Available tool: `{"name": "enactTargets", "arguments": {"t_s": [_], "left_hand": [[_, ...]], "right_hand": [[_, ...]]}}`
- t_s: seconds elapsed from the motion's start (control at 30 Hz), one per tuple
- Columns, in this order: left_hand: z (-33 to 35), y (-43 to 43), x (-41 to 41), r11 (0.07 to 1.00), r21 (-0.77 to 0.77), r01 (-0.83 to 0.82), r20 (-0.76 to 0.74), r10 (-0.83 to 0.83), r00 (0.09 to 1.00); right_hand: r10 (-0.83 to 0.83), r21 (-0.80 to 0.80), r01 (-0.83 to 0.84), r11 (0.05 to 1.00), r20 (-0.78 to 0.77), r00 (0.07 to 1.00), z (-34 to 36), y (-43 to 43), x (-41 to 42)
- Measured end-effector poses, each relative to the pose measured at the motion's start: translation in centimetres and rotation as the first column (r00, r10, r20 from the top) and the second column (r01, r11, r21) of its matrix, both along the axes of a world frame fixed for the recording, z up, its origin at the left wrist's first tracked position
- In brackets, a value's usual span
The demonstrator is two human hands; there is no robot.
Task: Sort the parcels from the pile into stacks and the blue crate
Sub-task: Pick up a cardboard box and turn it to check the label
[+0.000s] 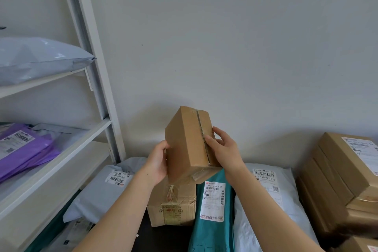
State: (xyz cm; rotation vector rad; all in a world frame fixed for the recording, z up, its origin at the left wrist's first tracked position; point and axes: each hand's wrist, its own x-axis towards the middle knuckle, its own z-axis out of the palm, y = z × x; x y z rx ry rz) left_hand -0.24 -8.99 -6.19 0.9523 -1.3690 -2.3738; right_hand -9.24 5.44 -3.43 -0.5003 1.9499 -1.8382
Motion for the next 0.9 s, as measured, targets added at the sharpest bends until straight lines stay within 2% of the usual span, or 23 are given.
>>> {"name": "enactTargets", "arguments": {"t_s": [0.23,0.43,0.7,0.8,0.9], "left_hand": [[0.0,0.1,-0.2,0.987,-0.15,-0.049,-0.003,0.049,0.999],[0.1,-0.2,-0.3,0.98,-0.169,0.109,0.027,-0.106,0.994],[-0.2,-1.0,0.0,0.985,-0.122,0.124,-0.027,-0.128,0.991],[-0.2,-1.4,0.2,0.994,0.0,0.113,-0.095,-0.113,0.989],[-0.3,-1.6,0.4,0.992,0.06,0.111,-0.145,-0.101,0.984]], "right_hand": [[-0.017,0.049,0.02,0.999,-0.061,0.998,-0.3,-0.3,0.3],[-0.025,0.049,0.029,0.998,-0.071,0.997,-0.7,-0.7,0.3],[-0.021,0.044,0.025,0.999,-0.075,0.997,-0.4,-1.1,0.7],[-0.047,0.012,0.048,0.999,-0.037,0.998,-0.4,-1.4,0.6],[-0.047,0.054,0.048,0.997,-0.021,0.999,-0.7,-1.7,0.4]]}}
